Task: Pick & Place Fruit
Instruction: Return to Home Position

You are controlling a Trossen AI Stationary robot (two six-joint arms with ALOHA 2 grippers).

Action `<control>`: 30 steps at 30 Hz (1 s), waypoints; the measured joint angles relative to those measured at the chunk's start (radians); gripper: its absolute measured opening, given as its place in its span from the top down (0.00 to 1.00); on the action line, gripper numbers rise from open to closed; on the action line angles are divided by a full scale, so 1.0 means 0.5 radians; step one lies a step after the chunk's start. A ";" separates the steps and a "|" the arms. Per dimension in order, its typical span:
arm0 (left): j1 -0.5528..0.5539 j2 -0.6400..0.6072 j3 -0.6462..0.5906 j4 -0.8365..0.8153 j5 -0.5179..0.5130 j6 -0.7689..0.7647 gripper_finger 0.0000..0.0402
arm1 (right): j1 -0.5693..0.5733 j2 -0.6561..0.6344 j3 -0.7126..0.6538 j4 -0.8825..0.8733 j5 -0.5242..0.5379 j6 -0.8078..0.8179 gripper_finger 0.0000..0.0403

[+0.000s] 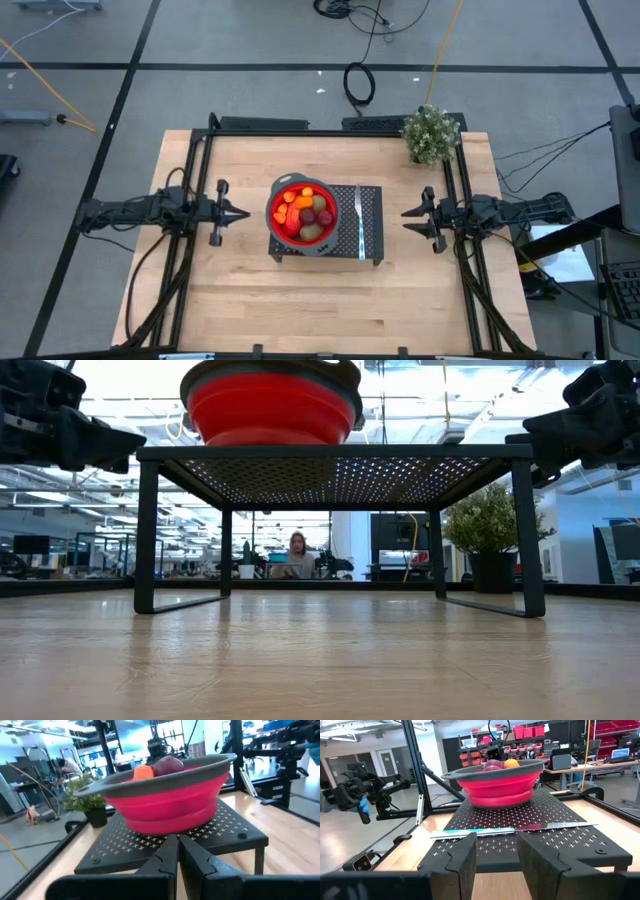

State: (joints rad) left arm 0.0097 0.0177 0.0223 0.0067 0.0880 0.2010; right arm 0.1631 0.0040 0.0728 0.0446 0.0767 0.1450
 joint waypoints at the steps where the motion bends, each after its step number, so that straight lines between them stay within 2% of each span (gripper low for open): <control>1: 0.000 0.004 0.000 0.001 -0.002 0.002 0.95 | 0.000 0.000 0.000 0.000 0.000 0.000 0.67; 18: 0.000 0.030 0.000 -0.004 -0.020 -0.303 0.95 | 0.000 0.000 -0.002 -0.007 0.007 -0.078 0.67; 30: 0.000 0.030 0.000 -0.005 -0.020 -0.308 0.95 | 0.000 0.000 -0.003 -0.007 0.003 -0.158 0.67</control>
State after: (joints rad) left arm 0.0097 0.0326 0.0223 0.0044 0.0780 0.0471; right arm 0.1631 0.0040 0.0715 0.0410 0.0784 0.0658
